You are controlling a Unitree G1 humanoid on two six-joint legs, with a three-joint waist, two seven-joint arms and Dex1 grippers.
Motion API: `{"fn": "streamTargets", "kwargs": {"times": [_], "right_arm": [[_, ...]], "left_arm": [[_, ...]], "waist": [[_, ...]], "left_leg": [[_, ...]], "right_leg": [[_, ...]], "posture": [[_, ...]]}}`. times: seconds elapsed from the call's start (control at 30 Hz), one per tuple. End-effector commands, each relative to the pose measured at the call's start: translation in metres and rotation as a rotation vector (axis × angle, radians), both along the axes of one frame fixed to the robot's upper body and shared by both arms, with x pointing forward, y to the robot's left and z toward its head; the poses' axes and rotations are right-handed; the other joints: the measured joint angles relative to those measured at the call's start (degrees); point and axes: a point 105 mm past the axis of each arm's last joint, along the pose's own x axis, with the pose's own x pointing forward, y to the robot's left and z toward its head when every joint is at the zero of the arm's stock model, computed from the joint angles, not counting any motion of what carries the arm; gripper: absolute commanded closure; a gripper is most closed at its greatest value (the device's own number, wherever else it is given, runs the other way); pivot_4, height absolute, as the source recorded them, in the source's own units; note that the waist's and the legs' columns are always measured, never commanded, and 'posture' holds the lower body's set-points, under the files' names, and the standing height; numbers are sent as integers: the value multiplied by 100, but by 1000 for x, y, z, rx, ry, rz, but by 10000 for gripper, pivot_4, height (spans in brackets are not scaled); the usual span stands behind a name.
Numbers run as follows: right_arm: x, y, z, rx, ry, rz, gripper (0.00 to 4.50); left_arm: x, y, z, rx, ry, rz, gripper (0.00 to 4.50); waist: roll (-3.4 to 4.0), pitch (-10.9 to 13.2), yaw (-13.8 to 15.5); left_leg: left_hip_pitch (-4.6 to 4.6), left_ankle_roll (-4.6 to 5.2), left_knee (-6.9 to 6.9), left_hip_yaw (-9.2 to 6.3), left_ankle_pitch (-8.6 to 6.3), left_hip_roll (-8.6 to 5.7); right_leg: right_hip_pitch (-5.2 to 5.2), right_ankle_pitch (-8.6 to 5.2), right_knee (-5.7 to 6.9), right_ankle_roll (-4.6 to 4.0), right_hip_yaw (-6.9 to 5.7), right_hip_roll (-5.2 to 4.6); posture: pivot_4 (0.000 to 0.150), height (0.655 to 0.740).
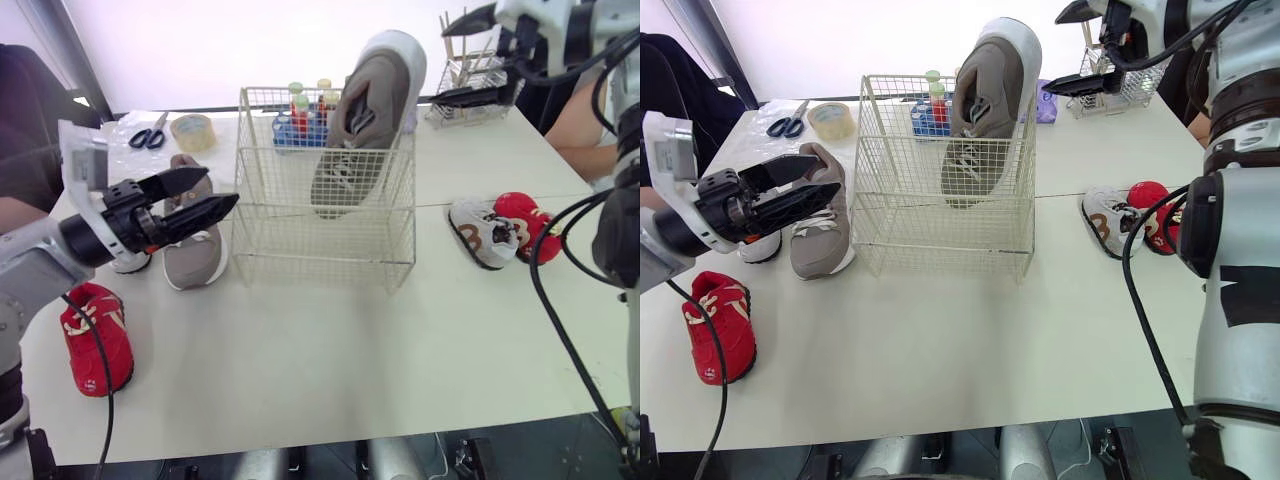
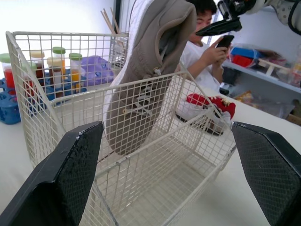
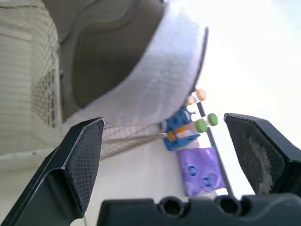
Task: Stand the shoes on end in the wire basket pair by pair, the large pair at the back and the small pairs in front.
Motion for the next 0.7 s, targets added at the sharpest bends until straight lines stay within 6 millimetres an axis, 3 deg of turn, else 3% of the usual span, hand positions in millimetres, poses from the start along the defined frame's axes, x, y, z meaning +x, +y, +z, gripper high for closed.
{"fn": "streamTargets", "kwargs": {"times": [0.03, 0.17, 0.23, 0.3, 0.47, 0.6, 0.7], "right_arm": [[-24, 1, 40, 117, -92, 100, 429], [-51, 16, 56, 294, -14, 341, 429], [-69, 31, 57, 391, 63, 504, 429], [-92, 55, 37, 405, 173, 671, 429], [-115, 86, -9, 388, 280, 742, 429], [-124, 103, -27, 451, 335, 749, 429], [-129, 104, -28, 475, 342, 744, 429]], "left_arm": [[0, 9, 12, 30, -54, 35, 0], [8, 36, 18, 72, -63, 155, 0], [22, 62, 21, 126, -63, 295, 0], [42, 91, 25, 169, -46, 440, 0], [84, 122, 17, 182, 44, 579, 0], [129, 137, 0, 124, 186, 684, 0], [147, 139, -14, 143, 245, 726, 0]], "waist": [[0, 0, 1], [1, 1, -2], [1, 0, 0], [-12, -8, 13], [-10, -9, 93], [-20, -12, 199], [-28, -15, 189]], "left_leg": [[0, 0, 0, 1, 0, 0], [0, 1, -2, 1, 0, 2], [0, 1, -4, 1, 0, 3], [0, 2, 3, -6, 0, 8], [13, 28, 18, -11, 4, -6], [-1, 35, 69, -19, -1, -9], [-24, 42, 98, -26, -3, -15]], "right_leg": [[0, 0, 0, 0, 0, 0], [-2, 0, 1, 0, 1, 1], [-2, 0, 0, 0, 1, 0], [2, 0, 3, 0, -2, 4], [10, 1, 41, 1, -5, -9], [4, 0, 76, 2, -13, -3], [3, 1, 75, 3, -21, 4]], "posture": [[1500, 7400], [1500, 7400], [1500, 7400], [1500, 7400], [1500, 7400], [1500, 7400], [1500, 7400]]}}
